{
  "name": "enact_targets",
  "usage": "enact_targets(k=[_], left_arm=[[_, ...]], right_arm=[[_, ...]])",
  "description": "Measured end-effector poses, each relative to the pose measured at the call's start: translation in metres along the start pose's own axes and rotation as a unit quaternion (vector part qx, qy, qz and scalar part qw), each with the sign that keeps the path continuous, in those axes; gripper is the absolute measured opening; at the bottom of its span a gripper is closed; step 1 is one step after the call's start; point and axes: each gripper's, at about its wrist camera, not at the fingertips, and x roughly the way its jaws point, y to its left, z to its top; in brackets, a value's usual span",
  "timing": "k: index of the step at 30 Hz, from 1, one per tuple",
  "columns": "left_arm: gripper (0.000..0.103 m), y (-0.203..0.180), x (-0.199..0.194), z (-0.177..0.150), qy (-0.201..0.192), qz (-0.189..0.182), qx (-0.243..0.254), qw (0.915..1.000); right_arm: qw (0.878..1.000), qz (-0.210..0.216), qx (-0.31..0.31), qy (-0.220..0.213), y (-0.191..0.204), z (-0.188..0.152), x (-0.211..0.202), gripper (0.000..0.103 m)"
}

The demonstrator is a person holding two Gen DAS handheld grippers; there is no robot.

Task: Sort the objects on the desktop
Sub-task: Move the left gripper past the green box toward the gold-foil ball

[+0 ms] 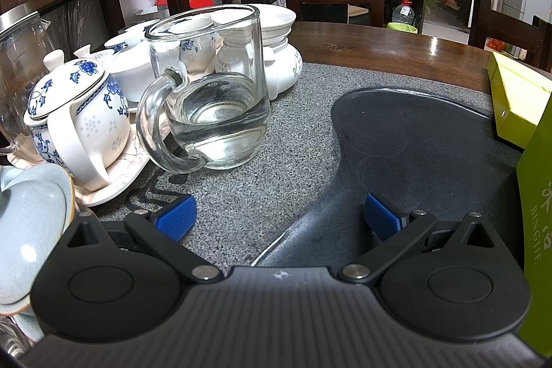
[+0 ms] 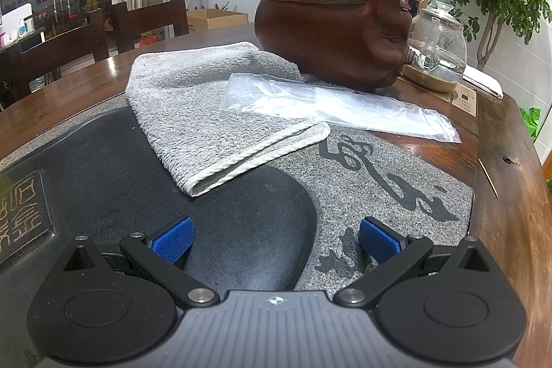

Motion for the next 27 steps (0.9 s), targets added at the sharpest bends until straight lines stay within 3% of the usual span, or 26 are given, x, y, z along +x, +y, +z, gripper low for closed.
enact_targets(k=[14, 21, 27], left_arm=[[0.103, 0.003, -0.002, -0.001, 0.007, -0.010, 0.008, 0.9999], [0.103, 0.007, -0.016, -0.003, 0.019, -0.040, 0.006, 0.9990], [0.103, 0.004, -0.038, -0.006, 0.006, -0.049, 0.023, 0.9985]], right_arm=[[0.999, 0.027, -0.041, 0.012, -0.005, -0.007, -0.012, 0.103], [0.993, 0.056, -0.098, -0.014, -0.003, -0.015, -0.045, 0.103], [0.986, 0.082, -0.136, -0.042, -0.004, -0.021, -0.081, 0.103]])
